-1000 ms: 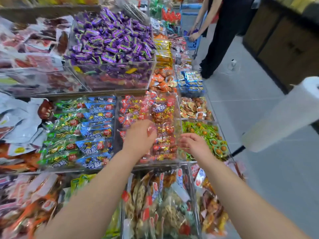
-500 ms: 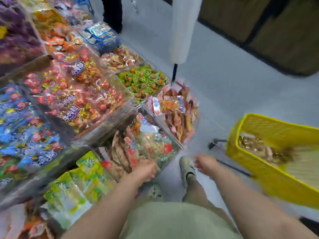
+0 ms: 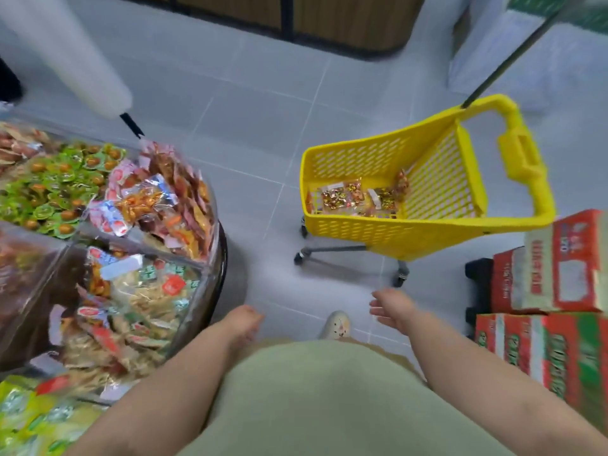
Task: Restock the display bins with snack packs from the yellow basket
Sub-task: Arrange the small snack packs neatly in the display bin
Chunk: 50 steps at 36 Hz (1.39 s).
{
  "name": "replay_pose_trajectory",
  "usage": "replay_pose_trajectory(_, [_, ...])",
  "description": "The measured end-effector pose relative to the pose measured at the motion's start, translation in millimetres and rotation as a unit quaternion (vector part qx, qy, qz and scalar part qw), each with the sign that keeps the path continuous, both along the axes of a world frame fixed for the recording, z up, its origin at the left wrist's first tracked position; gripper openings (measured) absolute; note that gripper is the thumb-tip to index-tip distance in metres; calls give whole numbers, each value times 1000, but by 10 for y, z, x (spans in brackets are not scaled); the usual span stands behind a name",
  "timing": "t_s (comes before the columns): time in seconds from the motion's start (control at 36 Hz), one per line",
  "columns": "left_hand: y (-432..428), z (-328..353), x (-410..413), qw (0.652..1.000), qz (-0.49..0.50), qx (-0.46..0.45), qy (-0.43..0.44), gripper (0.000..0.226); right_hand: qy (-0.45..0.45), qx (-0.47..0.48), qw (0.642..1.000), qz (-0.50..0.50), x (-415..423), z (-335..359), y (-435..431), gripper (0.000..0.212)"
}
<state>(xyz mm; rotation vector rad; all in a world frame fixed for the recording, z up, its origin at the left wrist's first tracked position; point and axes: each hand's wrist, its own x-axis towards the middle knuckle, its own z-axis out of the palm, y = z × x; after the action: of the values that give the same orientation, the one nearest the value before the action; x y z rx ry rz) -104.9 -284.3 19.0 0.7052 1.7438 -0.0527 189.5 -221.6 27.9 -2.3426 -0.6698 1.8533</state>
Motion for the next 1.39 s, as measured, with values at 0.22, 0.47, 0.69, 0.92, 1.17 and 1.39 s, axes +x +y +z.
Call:
replay_pose_trajectory(0.22, [575,-144,694,994,106,32,-17,21,4,-24,999,-21,606,2,273,13])
replay_pose_trajectory(0.47, [1110,-181,801,987,158,27,-21,18,23,-67,997,-22,746,-188,409,12])
replay_pose_trajectory(0.69, [1938,-220,739,982,188,-5,-10,12,24,-51,997,-45,701,-175,1190,9])
replay_pose_trajectory(0.92, [2944,-276,673,990,140,23,1,8,58,8,993,-107,646,-184,2255,18])
replay_pose_trajectory(1.17, [3646,-510,606,987,103,72,98,23,89,-24,992,-92,535,-525,3223,11])
replay_pose_trajectory(1.39, [3877,-1097,677,989,97,1,109,38,38,-61,992,104,428,-1268,3607,7])
